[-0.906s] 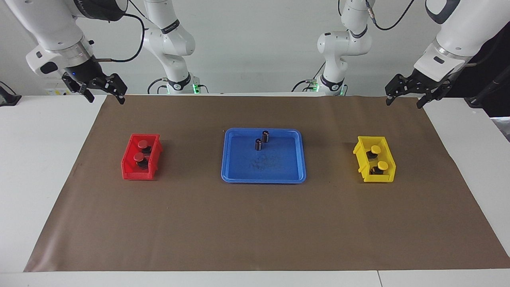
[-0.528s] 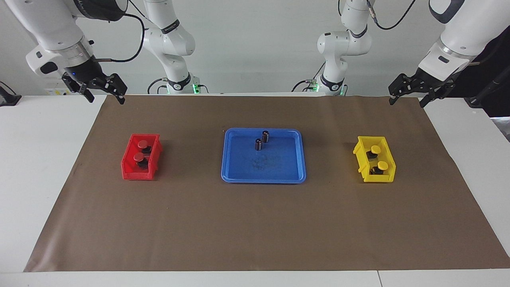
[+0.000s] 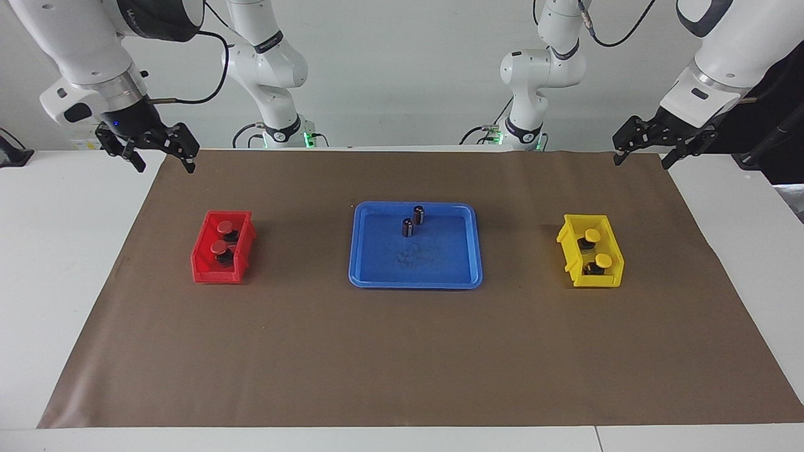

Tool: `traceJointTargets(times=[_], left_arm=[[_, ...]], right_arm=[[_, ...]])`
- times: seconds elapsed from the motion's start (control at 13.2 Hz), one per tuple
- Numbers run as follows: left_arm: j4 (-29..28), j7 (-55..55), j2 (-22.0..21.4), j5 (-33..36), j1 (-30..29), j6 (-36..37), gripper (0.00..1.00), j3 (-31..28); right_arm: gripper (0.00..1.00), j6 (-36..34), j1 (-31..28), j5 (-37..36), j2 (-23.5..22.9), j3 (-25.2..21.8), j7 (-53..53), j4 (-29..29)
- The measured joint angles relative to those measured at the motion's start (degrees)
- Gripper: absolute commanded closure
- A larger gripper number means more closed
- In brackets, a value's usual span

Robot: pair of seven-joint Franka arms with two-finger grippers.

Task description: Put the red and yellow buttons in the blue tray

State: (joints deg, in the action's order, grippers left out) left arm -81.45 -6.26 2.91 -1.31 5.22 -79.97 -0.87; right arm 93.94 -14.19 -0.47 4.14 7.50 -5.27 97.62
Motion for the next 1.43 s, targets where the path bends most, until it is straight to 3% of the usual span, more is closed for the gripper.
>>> traceJointTargets(times=[0.15,0.38,0.75,1.43], left_arm=[[0.0,0.0,0.0,0.0,0.0,0.0,0.0,0.0],[0.0,0.0,0.0,0.0,0.0,0.0,0.0,0.0],[0.0,0.0,0.0,0.0,0.0,0.0,0.0,0.0],[0.0,0.0,0.0,0.0,0.0,0.0,0.0,0.0]], right_arm=[[0.25,5.0,0.0,0.0,0.1,-0.1,-0.5,4.8],[0.28,11.9,0.0,0.0,-0.4,0.0,-0.7,11.1],[0.35,27.0,0.0,0.1,-5.1,-0.1,-3.0,20.2],[0.41,36.4,-0.3,0.1,-6.5,-0.1,-3.3,26.9]])
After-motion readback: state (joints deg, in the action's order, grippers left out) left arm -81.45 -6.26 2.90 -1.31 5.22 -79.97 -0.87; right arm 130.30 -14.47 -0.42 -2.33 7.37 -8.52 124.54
